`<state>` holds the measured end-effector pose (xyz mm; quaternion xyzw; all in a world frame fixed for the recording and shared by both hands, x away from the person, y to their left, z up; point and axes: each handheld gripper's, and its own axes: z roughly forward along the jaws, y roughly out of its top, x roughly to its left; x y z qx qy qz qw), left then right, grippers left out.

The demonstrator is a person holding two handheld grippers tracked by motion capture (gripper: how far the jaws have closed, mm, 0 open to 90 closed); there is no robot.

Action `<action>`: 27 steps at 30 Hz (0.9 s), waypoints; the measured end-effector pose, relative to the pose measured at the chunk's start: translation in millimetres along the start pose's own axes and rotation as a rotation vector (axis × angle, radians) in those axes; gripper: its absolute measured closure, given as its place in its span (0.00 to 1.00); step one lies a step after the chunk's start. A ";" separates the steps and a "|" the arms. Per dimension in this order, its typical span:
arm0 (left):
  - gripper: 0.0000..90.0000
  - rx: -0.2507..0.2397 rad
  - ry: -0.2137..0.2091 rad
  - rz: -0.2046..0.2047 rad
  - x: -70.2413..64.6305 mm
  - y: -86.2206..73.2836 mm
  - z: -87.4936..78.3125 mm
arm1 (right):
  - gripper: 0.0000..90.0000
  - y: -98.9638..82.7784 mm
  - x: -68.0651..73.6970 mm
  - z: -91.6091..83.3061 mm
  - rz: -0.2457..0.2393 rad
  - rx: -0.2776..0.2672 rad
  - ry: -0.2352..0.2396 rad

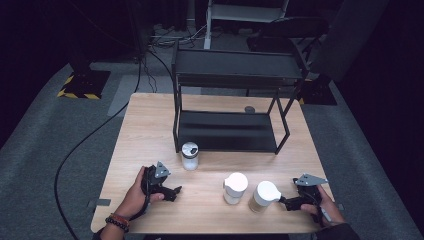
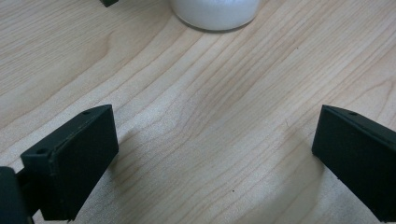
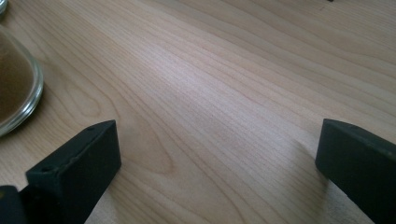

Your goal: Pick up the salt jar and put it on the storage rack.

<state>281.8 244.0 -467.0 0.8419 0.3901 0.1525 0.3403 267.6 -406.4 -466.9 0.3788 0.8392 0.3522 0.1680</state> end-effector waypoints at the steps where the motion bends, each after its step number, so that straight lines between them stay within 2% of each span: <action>1: 0.00 0.000 0.000 0.000 0.0 0.0 0.0 | 0.00 0.0 0.0 0.0 0.000 0.000 0.000; 20: 0.00 0.001 0.001 0.000 -0.1 0.2 0.0 | 0.00 -0.2 0.5 -0.1 0.002 0.000 -0.002; 27: 0.01 0.034 0.013 -0.009 -2.1 8.0 -1.0 | 0.00 -0.3 0.6 -0.2 0.003 0.000 -0.003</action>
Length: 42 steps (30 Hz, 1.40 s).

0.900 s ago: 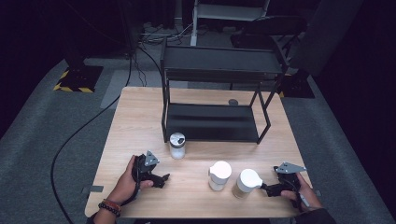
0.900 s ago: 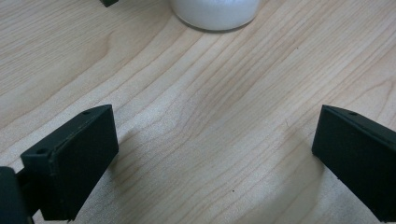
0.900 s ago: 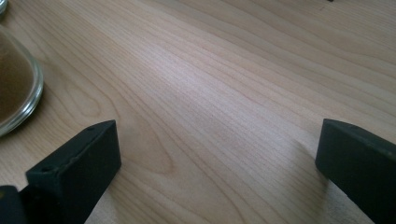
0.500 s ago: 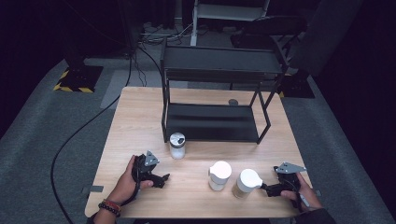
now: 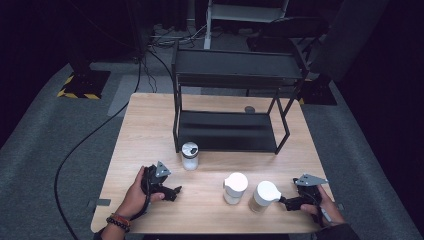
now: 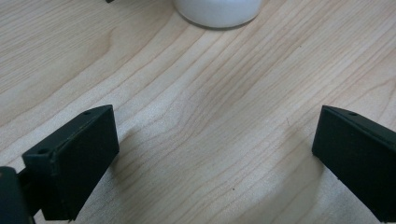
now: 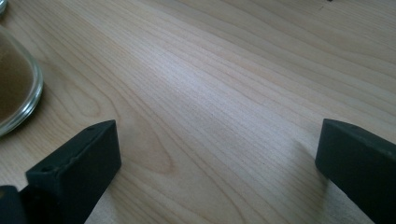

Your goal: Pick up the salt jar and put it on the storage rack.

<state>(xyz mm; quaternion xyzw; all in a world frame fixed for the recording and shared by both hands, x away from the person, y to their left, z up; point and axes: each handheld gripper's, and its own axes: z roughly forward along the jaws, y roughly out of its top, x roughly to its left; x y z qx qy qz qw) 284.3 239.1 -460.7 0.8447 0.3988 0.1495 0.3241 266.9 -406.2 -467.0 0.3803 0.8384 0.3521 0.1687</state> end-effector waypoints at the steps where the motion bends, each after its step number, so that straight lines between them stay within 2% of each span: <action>1: 0.01 0.004 0.004 -0.004 -0.6 0.8 -0.3 | 0.00 0.0 0.0 0.0 0.000 0.000 0.000; 4: 0.01 0.022 0.008 -0.006 -1.0 5.0 -1.1 | 0.00 0.0 0.0 0.0 0.001 0.000 0.000; 9: 0.03 0.023 0.027 0.020 -4.9 8.2 -3.4 | 0.00 0.0 0.1 0.0 0.001 0.000 0.000; 12: 0.03 0.015 0.033 0.020 -6.6 8.5 -4.7 | 0.00 0.0 0.1 0.0 0.001 0.000 0.000; 19: 0.02 -0.007 0.030 0.014 -9.1 9.5 -9.7 | 0.00 0.0 0.2 0.0 0.001 0.000 -0.001; 29: 0.02 -0.001 0.031 0.046 -13.1 16.4 -10.7 | 0.00 0.0 0.1 -0.1 0.001 0.000 0.000; 42: 0.02 -0.014 0.034 0.035 -13.1 18.3 -11.9 | 0.00 -0.1 1.4 -0.3 0.006 0.001 -0.007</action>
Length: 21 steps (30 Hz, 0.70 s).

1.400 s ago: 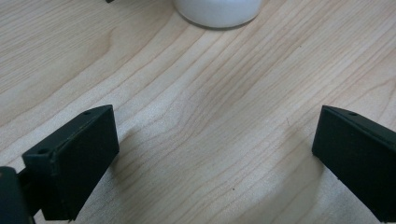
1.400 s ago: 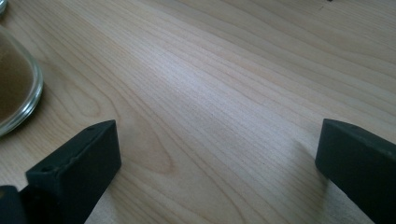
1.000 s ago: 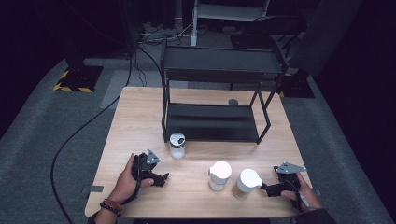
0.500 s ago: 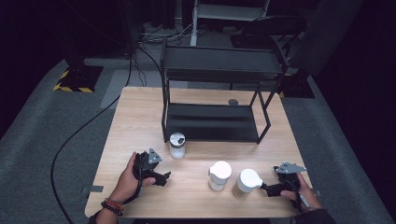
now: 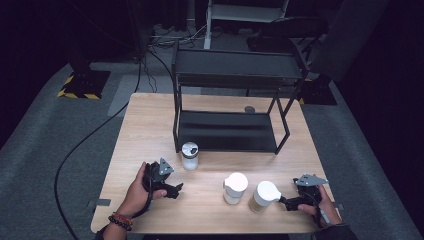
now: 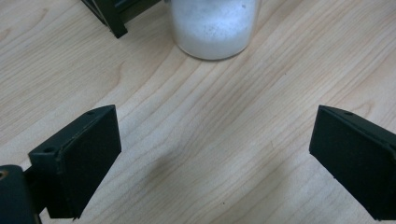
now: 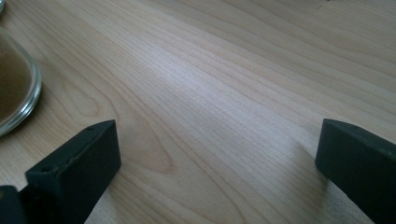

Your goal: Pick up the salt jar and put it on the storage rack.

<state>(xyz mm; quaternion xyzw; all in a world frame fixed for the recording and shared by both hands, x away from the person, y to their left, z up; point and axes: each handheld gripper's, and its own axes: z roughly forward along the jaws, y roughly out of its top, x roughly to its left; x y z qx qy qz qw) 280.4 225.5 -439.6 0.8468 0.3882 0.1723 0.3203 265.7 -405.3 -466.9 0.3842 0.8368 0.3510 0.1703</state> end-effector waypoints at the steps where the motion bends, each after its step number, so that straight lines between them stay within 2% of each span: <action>1: 0.02 0.000 0.001 0.005 -0.1 1.3 0.0 | 0.00 0.1 0.5 0.1 0.002 0.000 -0.002; 12: 0.02 -0.038 -0.011 0.001 -2.5 15.1 0.7 | 0.00 0.2 1.2 0.4 0.007 -0.001 -0.007; 21: 0.02 -0.050 -0.024 0.006 -3.1 26.2 5.7 | 0.00 0.1 1.2 0.3 0.007 -0.001 -0.007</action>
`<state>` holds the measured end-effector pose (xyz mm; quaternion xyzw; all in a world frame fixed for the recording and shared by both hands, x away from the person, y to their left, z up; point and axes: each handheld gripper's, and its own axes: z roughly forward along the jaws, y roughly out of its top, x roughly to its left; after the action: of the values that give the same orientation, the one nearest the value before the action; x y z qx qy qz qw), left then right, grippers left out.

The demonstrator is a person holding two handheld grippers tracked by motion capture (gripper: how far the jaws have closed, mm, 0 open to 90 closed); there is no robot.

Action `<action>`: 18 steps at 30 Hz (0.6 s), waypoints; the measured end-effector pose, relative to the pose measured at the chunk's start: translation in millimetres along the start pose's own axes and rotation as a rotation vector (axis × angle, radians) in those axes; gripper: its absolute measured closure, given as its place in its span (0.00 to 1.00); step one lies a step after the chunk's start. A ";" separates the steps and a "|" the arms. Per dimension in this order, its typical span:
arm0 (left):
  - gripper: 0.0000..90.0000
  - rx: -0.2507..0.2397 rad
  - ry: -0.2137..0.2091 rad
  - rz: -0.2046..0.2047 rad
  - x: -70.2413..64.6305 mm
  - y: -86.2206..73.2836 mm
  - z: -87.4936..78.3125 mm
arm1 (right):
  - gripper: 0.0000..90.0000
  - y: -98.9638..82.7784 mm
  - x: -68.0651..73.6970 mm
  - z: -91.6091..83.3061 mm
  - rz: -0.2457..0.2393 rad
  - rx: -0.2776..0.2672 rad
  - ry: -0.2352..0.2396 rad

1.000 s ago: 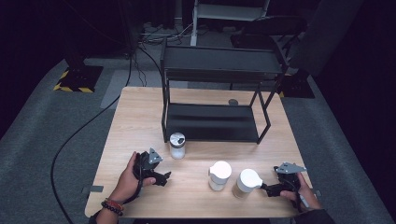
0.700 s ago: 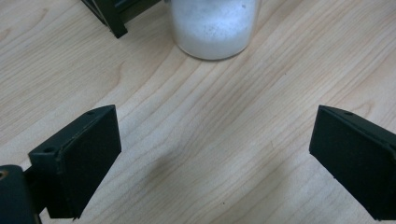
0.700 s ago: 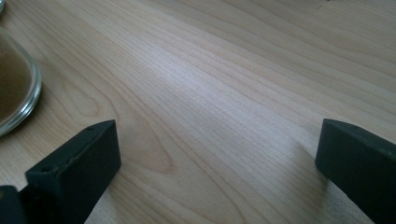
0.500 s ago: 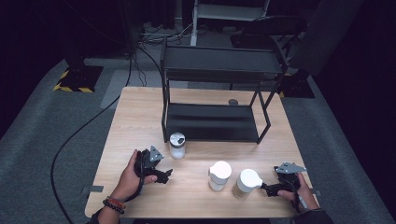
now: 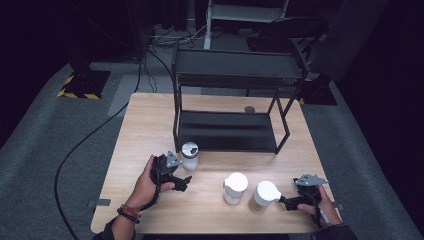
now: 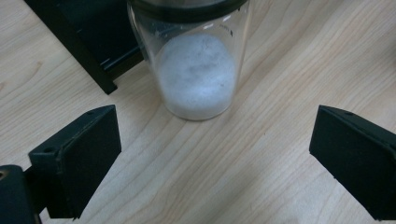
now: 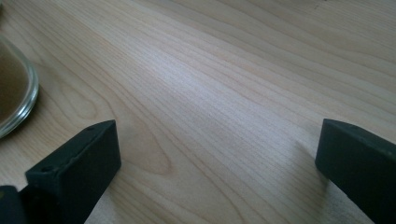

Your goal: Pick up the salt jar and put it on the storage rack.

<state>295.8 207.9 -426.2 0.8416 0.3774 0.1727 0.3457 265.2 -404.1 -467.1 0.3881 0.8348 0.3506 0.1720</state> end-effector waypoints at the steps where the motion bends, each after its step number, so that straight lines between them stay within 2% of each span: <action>1: 0.02 0.000 0.000 0.002 0.3 1.1 0.7 | 0.00 0.0 0.0 0.0 0.000 0.000 0.000; 18: 0.03 -0.016 -0.020 -0.022 6.2 12.3 11.9 | 0.00 -0.1 0.1 0.0 0.001 0.000 0.000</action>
<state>312.8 201.4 -425.6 0.8362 0.3819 0.1633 0.3580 265.1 -404.1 -467.1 0.3884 0.8346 0.3507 0.1720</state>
